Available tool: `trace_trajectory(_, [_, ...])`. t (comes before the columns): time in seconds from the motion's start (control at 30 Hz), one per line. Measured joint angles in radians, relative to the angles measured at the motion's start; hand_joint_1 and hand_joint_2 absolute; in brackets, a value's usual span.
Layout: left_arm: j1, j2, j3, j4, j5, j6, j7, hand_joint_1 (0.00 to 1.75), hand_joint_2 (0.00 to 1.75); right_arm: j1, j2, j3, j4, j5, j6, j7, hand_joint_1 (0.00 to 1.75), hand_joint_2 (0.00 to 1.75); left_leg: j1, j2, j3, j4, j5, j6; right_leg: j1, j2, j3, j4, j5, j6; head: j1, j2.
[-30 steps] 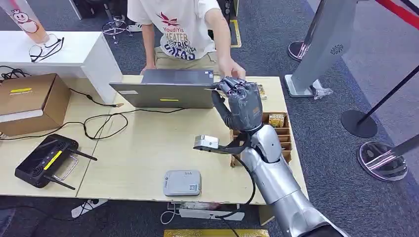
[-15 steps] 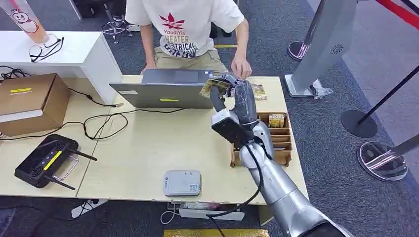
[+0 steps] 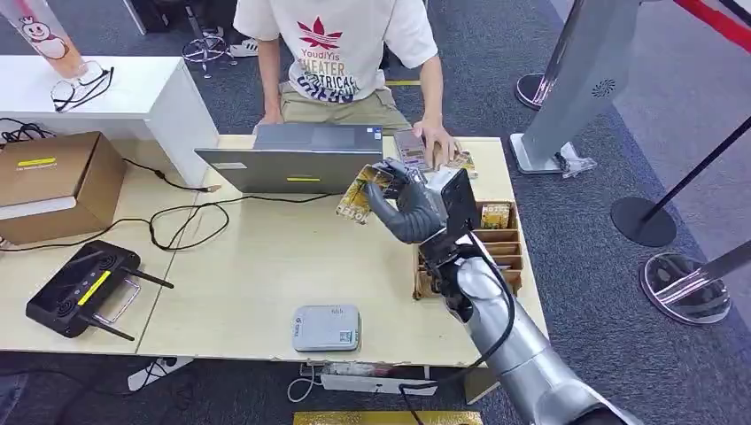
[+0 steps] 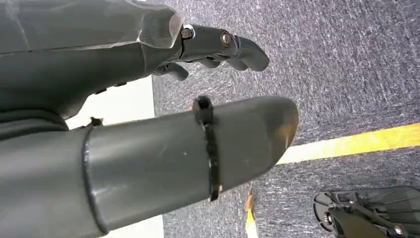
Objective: Pass the card to the sensor for recognition and then transmit it.
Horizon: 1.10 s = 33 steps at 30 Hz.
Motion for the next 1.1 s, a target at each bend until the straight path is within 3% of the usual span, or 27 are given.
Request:
trace_trajectory(0.27, [0.001,0.0,0.013,0.0,0.009,0.006,0.002,0.0,0.0,0.033,-0.015,0.142,0.045,-0.026,0.123,0.064,1.75,1.75,0.0,0.0,0.0,0.0,0.0,0.0,0.0,0.0,0.0,0.0,0.0,0.0,0.0,0.0])
trace_trajectory(0.47, [0.003,0.0,0.024,0.0,0.016,0.006,0.005,0.0,0.0,0.035,-0.015,0.238,0.109,-0.044,0.163,0.087,1.75,1.75,0.0,0.0,-0.001,0.0,0.0,0.0,0.0,0.0,0.0,0.0,0.0,0.0,0.0,0.0])
trace_trajectory(0.7, [0.006,0.0,0.028,0.0,0.019,0.006,0.006,0.0,0.0,0.032,-0.014,0.305,0.171,-0.056,0.166,0.1,1.75,1.75,0.0,0.0,-0.001,0.0,0.0,0.0,0.0,0.0,0.0,0.0,0.0,0.0,0.0,0.0])
trace_trajectory(1.1, [0.005,0.0,0.031,0.0,0.009,0.006,0.017,0.0,0.0,0.005,0.001,0.347,0.293,-0.059,0.12,0.102,1.75,1.75,0.0,0.0,-0.001,0.0,0.0,0.0,0.0,0.0,0.0,0.0,0.0,0.0,0.001,0.0])
